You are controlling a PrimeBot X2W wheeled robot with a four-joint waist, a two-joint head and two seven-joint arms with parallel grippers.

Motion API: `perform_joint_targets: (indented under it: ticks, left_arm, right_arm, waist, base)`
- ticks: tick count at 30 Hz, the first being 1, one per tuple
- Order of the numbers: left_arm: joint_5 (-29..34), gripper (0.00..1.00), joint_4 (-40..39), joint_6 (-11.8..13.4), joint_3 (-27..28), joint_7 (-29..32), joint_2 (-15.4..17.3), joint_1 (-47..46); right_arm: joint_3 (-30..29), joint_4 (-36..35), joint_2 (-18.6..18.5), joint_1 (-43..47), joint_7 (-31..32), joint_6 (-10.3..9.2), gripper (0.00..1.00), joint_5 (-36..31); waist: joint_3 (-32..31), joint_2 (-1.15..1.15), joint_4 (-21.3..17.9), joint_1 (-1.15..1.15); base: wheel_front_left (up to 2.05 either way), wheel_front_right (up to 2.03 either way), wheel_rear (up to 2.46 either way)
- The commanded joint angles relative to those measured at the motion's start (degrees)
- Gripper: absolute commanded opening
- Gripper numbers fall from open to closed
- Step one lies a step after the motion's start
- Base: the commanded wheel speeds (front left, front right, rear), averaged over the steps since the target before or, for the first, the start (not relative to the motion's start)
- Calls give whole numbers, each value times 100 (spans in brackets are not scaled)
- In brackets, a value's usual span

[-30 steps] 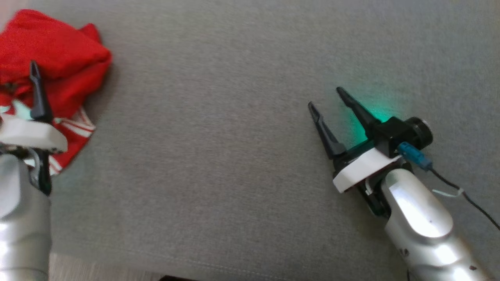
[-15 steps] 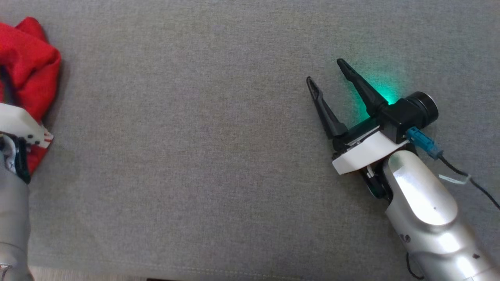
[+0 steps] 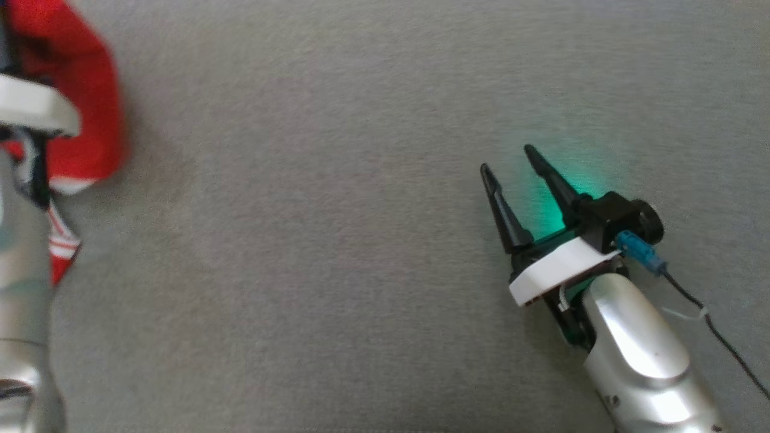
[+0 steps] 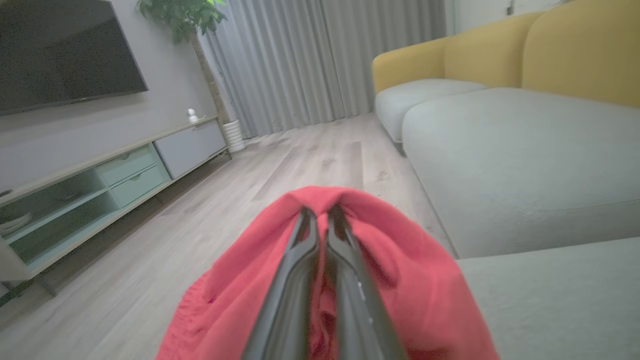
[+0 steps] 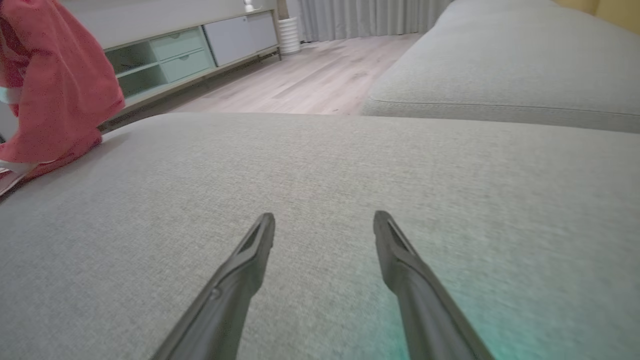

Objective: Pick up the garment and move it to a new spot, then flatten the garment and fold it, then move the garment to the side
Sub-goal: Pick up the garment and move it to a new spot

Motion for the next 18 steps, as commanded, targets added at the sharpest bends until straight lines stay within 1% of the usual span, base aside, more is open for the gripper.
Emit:
perform_joint_targets:
  ticks: [1, 4, 7, 11, 12, 15, 18]
  left_arm:
    - [34, 0, -278, -31, 28, -43, 174, -171]
    - [-54, 0, -693, -61, -258, -44, -123, -91]
    - [-220, 0, -944, -77, -591, -32, -376, 59]
    - [-537, 0, -1206, -81, -1300, 74, -669, 288]
    - [-746, 0, -1282, -82, -1660, 118, -829, 398]
    - [-1028, 0, -1351, -82, -2247, 145, -1065, 508]
    - [-1337, 0, -1420, -82, -2770, 113, -1356, 619]
  right_arm:
    - [91, -157, 116, 62, -11, -4, 100, 41]
    - [147, -171, 204, 141, -11, -4, 100, 81]
    - [279, -206, 265, 144, -11, -4, 100, 70]
    - [393, -280, 323, 105, -11, -4, 100, 117]
    - [409, -298, 341, 125, -11, -4, 100, 158]
    - [461, -302, 358, 167, -11, -4, 100, 214]
    - [481, -289, 366, 249, -11, -4, 100, 237]
  waist:
    - [-242, 0, -304, 1]
    - [-422, 0, -653, 1]
    - [-513, 0, -1103, 1]
    - [-573, 0, -1720, 1]
    - [-607, 0, -1998, 1]
    - [-639, 0, -2403, 1]
    - [-691, 0, -2690, 1]
  base:
    - [0, 0, 0]
    - [0, 0, 0]
    - [0, 0, 0]
    - [0, 0, 0]
    - [0, 0, 0]
    - [0, 0, 0]
    - [0, 0, 0]
